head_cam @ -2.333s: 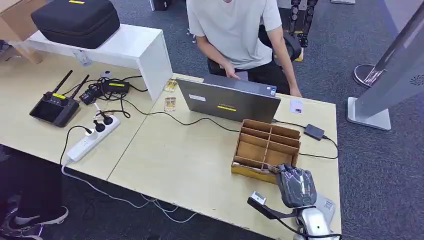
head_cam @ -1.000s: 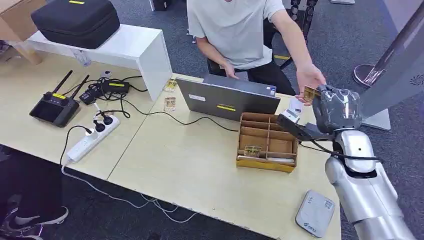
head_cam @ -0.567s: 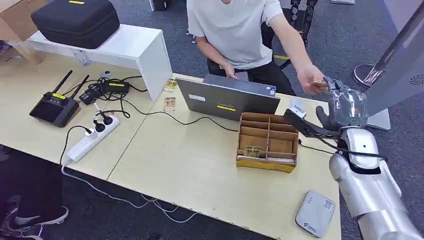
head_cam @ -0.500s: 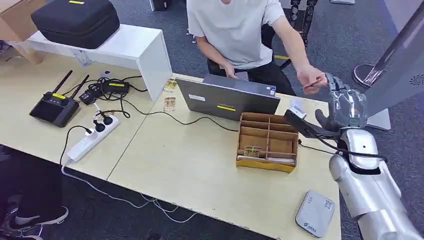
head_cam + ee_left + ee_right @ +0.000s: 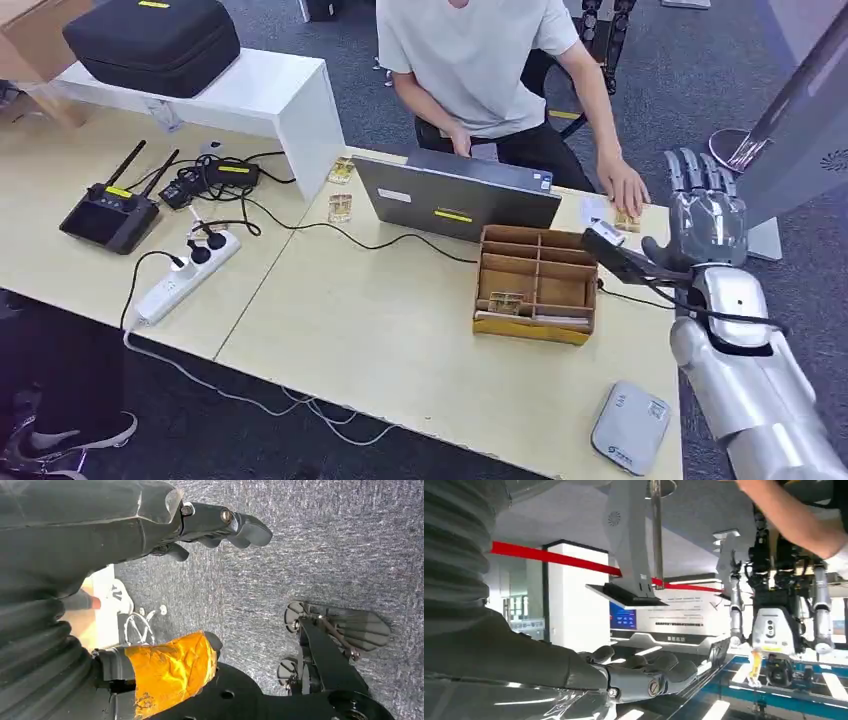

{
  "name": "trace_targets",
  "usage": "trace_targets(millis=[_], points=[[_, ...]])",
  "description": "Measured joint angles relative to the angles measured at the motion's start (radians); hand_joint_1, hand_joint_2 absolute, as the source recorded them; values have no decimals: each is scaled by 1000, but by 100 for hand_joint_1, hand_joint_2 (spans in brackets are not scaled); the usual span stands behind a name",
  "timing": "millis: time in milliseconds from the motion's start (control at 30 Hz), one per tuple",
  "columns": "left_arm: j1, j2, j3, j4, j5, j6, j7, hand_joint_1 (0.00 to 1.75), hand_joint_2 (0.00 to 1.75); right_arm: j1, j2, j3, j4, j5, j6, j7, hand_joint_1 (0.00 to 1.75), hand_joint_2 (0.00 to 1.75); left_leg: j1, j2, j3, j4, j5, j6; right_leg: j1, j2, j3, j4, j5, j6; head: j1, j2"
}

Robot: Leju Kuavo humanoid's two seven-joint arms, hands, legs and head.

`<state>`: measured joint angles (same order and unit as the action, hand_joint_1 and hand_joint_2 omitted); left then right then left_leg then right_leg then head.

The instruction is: Pass the card to the sensor for recognition and then transmit it.

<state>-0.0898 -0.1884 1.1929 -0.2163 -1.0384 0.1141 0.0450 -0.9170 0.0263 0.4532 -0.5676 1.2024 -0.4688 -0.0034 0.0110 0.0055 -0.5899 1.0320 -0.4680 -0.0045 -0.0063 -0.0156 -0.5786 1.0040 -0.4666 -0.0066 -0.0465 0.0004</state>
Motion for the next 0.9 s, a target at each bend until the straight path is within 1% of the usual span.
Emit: trace_targets(millis=[100, 167, 200, 267, 300, 333, 367, 433, 500, 567, 633, 667, 700, 733, 800, 900], points=[[0, 0, 0, 0, 6, 0, 0, 0, 175, 1, -27, -11, 12, 9, -2, 14, 0, 175, 0, 1, 1, 0, 0, 0, 0, 1, -1, 0, 0, 0, 0, 0], [-1, 0, 8, 0, 24, 4, 0, 0, 175, 9, -82, -23, 31, 14, -7, 49, 0, 175, -1, 0, 1, 1, 0, 0, 0, 1, -1, -1, 0, 1, -2, 0], [-1, -1, 14, 0, 36, 5, 0, 0, 175, 20, -120, -36, 42, 1, -16, 61, 0, 175, 0, -2, 0, 2, 0, 1, 0, -2, 1, -1, 0, 1, -4, 0], [0, -1, 24, 2, 52, 6, 1, 0, 175, 50, -199, -79, 63, -44, -33, 61, 0, 175, 0, -13, -1, 3, 0, 1, 0, -12, 3, -2, -2, 4, -3, 0], [4, -2, 29, 2, 55, 8, 5, 0, 175, 71, -250, -113, 74, -78, -52, 45, 0, 175, -1, -15, -2, 3, -1, 1, 0, -15, 5, -2, -2, 4, -3, 0], [7, -2, 35, 2, 58, 9, 8, 0, 175, 90, -286, -143, 85, -104, -66, 26, 0, 175, -1, -17, -2, 3, -1, 2, 0, -15, 5, -2, -3, 4, -2, 0], [10, -2, 40, 2, 59, 11, 9, 0, 175, 109, -319, -173, 95, -117, -75, 14, 0, 175, -1, -16, -3, 3, -1, 2, 0, -15, 5, -2, -3, 4, -2, 0], [13, -2, 43, 2, 61, 12, 10, 0, 175, 136, -364, -209, 109, -116, -80, 9, 0, 175, -2, -10, -3, 3, -3, 4, 0, -10, 4, -2, -3, 4, -2, 0], [10, -1, 43, 2, 61, 12, 10, 0, 175, 149, -387, -231, 118, -103, -79, 17, 0, 175, -1, -1, 0, 3, -5, 7, -1, -3, 3, -2, -2, 4, -2, 0], [5, -1, 47, 2, 66, 16, 13, 0, 175, 171, -408, -252, 124, -105, -77, 56, 0, 175, -1, 3, 3, 3, -6, 6, -1, 2, 3, -2, -2, 4, -3, 0], [0, -2, 55, 2, 73, 22, 17, 0, 175, 215, -443, -285, 127, -126, -79, 81, 0, 175, -1, -5, 2, 3, -5, 7, 0, -5, 4, -2, -4, 6, -3, 0], [1, -4, 59, 2, 77, 24, 17, 0, 175, 241, -471, -317, 133, -147, -80, 84, 0, 175, -1, -11, 1, 3, -5, 7, 0, -12, 5, -2, -5, 6, -2, 0], [3, -5, 62, 2, 79, 26, 17, 0, 175, 267, -489, -340, 138, -162, -82, 82, 0, 175, -1, -12, 1, 3, -5, 7, 0, -13, 6, -2, -6, 6, -3, 0], [6, -5, 66, 2, 83, 26, 18, 0, 175, 312, -512, -377, 148, -192, -90, 69, 0, 175, 0, -14, 1, 3, -5, 7, 0, -13, 7, -2, -6, 7, -3, 0], [9, -6, 68, 3, 84, 23, 18, 0, 175, 404, -537, -450, 166, -240, -91, 53, 0, 175, 0, -17, 0, 3, -5, 7, 0, -16, 8, -2, -8, 7, -2, 0], [11, -5, 68, 3, 77, 21, 26, 0, 175, 544, -539, -539, 193, -262, -96, 42, 0, 175, 0, -16, 1, 2, -9, 8, 0, -15, 8, -2, -9, 6, -4, 0]])
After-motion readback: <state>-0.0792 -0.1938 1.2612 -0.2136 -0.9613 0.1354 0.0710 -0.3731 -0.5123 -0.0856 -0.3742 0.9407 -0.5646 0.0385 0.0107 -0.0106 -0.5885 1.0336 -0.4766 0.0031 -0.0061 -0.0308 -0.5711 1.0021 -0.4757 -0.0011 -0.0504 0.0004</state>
